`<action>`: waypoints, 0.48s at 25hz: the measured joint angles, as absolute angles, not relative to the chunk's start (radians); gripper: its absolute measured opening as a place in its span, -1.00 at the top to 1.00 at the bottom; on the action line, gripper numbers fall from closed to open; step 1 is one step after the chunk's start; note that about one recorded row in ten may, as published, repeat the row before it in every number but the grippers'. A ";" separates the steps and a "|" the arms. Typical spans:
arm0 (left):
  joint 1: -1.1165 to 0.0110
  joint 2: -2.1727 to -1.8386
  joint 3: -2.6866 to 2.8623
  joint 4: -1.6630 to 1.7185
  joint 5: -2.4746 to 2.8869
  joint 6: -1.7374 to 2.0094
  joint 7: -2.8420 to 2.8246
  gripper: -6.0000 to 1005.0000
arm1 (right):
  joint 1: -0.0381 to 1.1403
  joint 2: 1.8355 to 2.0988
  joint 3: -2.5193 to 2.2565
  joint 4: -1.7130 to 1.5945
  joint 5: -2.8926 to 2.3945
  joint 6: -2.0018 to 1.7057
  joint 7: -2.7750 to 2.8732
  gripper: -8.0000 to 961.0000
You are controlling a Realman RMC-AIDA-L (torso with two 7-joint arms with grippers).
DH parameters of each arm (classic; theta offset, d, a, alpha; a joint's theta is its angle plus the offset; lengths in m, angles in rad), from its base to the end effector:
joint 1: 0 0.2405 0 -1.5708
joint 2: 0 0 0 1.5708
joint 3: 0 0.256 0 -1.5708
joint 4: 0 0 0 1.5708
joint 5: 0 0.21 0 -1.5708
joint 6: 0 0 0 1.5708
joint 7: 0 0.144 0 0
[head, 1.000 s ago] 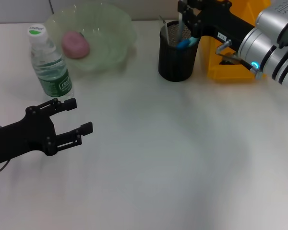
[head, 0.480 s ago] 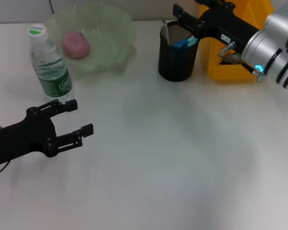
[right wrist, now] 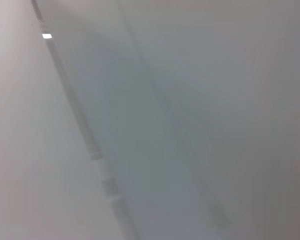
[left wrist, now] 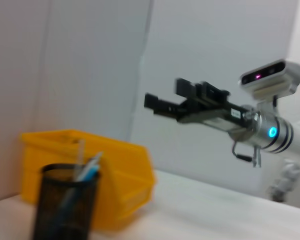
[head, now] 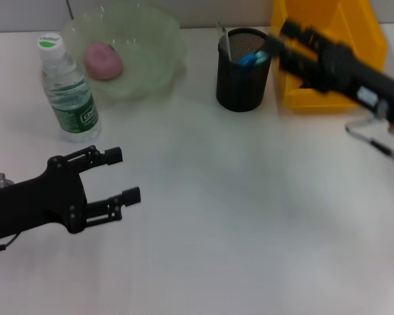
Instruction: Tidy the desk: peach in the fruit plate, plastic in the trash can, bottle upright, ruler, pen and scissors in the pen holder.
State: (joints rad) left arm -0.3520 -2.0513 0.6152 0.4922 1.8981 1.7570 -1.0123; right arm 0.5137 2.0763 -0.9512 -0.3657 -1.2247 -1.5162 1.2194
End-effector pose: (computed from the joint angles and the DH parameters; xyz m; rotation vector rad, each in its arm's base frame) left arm -0.3014 0.2559 0.0027 -2.6391 -0.4512 -0.9553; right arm 0.2326 0.3368 -0.0072 -2.3035 0.7075 1.3594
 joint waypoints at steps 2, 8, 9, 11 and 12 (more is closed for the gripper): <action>-0.353 -2.044 0.634 0.491 1.899 1.792 -1.019 -0.57 | 0.484 2.075 -0.951 -0.397 -1.328 -1.598 1.299 -0.70; -0.368 -2.028 0.747 0.488 1.899 1.828 -1.098 -0.57 | 0.468 2.061 -0.939 -0.402 -1.635 -1.718 1.314 -0.70; -0.369 -2.027 0.773 0.485 1.899 1.822 -1.108 -0.57 | 0.464 2.060 -0.939 -0.404 -1.670 -1.716 1.286 -0.70; -0.368 -2.027 0.792 0.481 1.909 1.797 -1.111 -0.57 | 0.454 2.063 -0.939 -0.405 -1.724 -1.696 1.219 -0.70; -0.367 -2.027 0.795 0.480 1.915 1.785 -1.110 -0.57 | 0.449 2.064 -0.939 -0.403 -1.744 -1.682 1.187 -0.70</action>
State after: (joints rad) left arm -0.3669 -2.0270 0.7947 0.4797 1.9150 1.7854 -1.1099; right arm 0.4487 2.0640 -0.9388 -0.4027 -1.7438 -1.6816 1.1872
